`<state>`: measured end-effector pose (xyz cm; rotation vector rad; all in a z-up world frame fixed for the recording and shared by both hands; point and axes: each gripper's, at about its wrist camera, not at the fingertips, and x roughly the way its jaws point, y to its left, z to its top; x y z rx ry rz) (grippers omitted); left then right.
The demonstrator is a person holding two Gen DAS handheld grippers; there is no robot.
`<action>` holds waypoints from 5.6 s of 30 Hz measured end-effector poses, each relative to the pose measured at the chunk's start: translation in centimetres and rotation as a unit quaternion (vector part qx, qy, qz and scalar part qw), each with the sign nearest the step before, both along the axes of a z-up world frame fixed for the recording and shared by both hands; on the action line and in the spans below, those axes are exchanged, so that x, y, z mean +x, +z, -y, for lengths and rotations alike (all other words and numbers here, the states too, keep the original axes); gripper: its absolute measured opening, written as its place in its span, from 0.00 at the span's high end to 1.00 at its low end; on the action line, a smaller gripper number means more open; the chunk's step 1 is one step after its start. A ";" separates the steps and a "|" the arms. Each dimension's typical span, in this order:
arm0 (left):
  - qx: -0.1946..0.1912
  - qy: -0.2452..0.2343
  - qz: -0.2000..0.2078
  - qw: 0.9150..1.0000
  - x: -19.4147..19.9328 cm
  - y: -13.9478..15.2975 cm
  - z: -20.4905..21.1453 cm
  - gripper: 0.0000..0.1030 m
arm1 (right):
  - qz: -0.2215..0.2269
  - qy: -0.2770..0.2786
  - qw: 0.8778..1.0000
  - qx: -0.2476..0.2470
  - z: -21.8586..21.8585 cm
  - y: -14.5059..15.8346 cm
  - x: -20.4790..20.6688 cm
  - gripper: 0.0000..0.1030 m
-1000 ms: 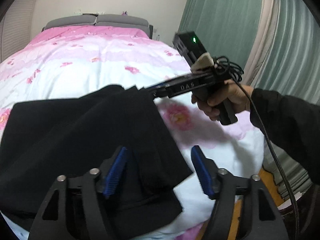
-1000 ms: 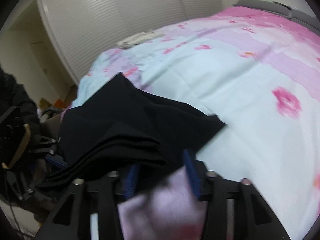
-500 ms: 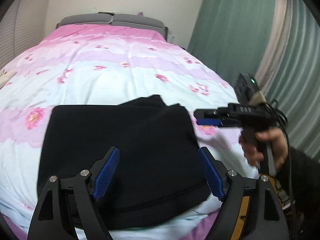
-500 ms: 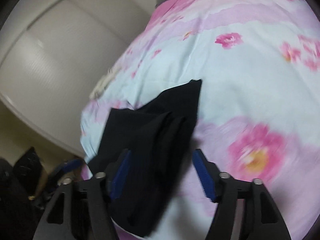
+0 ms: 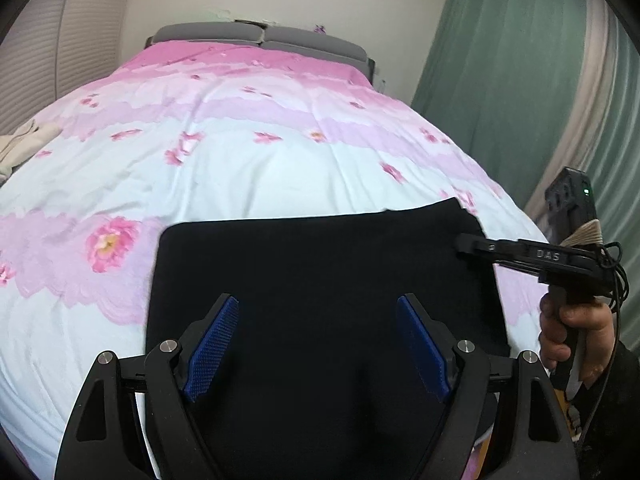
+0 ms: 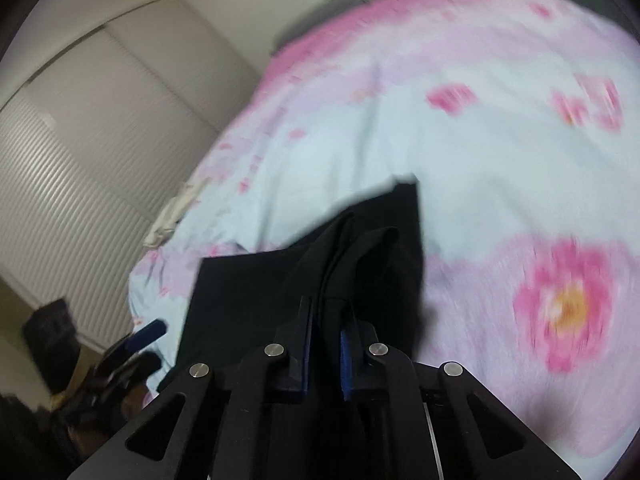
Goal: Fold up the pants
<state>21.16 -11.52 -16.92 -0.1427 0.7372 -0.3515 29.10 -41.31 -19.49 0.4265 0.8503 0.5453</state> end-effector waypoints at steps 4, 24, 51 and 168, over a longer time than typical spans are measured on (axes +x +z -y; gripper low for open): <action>0.000 0.007 -0.011 1.000 0.8 -1.2 -0.9 0.21 | -0.006 0.019 1.000 0.002 0.5 -0.4 1.9 0.88; -0.010 0.021 -0.044 0.999 -3.2 -2.0 -7.8 0.08 | 0.011 -0.225 0.971 -0.084 -1.3 1.8 -12.8 0.13; -0.134 0.054 -0.144 0.979 -2.2 -10.2 -6.8 0.07 | -0.082 -0.230 0.950 0.193 -0.6 -8.6 -12.6 0.11; 0.098 0.226 0.079 0.966 -1.4 9.3 -44.1 0.30 | 0.164 -0.030 0.985 -0.056 -47.6 10.0 7.2 0.40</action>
